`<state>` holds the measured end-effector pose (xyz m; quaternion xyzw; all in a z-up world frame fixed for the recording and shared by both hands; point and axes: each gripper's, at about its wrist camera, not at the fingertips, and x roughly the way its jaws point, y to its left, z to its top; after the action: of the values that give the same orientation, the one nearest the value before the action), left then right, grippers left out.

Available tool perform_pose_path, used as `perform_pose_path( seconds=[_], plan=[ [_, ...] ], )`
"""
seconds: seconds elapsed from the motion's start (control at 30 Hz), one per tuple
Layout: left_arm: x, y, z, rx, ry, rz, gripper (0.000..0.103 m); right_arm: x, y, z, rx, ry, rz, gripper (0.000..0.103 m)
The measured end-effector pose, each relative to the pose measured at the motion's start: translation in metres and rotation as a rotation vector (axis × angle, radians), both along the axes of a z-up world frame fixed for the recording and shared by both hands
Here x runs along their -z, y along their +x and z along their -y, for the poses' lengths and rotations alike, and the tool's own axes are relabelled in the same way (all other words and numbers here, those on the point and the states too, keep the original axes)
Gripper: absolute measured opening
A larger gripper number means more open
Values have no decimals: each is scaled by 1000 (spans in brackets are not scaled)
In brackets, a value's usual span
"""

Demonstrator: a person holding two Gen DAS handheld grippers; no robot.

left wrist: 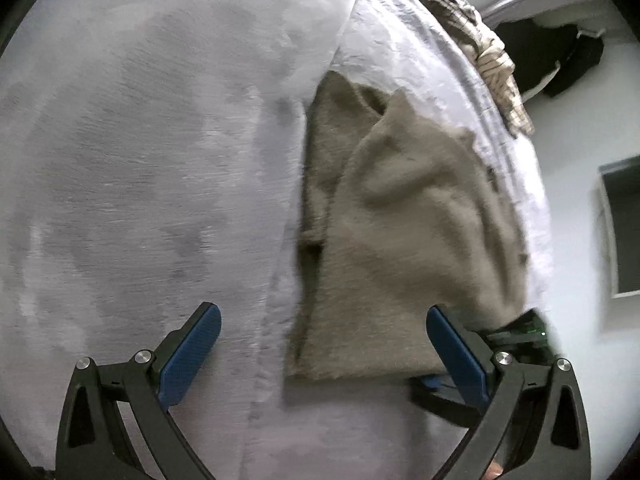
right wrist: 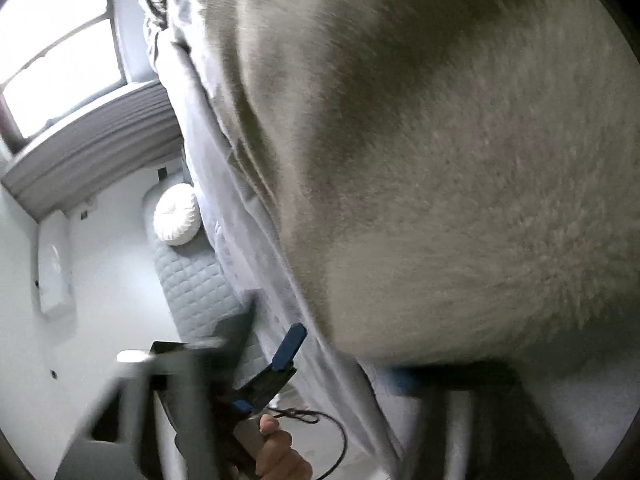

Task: Fold small clothes

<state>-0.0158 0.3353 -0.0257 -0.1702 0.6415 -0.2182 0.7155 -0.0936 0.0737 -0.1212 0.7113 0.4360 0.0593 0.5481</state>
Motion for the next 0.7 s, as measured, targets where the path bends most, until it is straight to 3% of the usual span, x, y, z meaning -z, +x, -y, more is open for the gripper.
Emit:
perform_pose_path(
  seconds=[0.07,0.23,0.43,0.53,0.7],
  plan=[
    [1,3,7,6,-46,-19,103,-1,1,3,4,5,26,9],
    [7,13,28,36,-122,-70,103,-37,16,8,-52,-68,174,9],
    [22,41,45,32,-214,-128,103,-57,24,14,-98,-119,224,9],
    [30,56,58,31,-213,-142,103,-58,34,11,-124,-130,223,9],
    [26,70,93,105,-164,-92,103,-58,32,8,-181,-167,216,9]
  ],
)
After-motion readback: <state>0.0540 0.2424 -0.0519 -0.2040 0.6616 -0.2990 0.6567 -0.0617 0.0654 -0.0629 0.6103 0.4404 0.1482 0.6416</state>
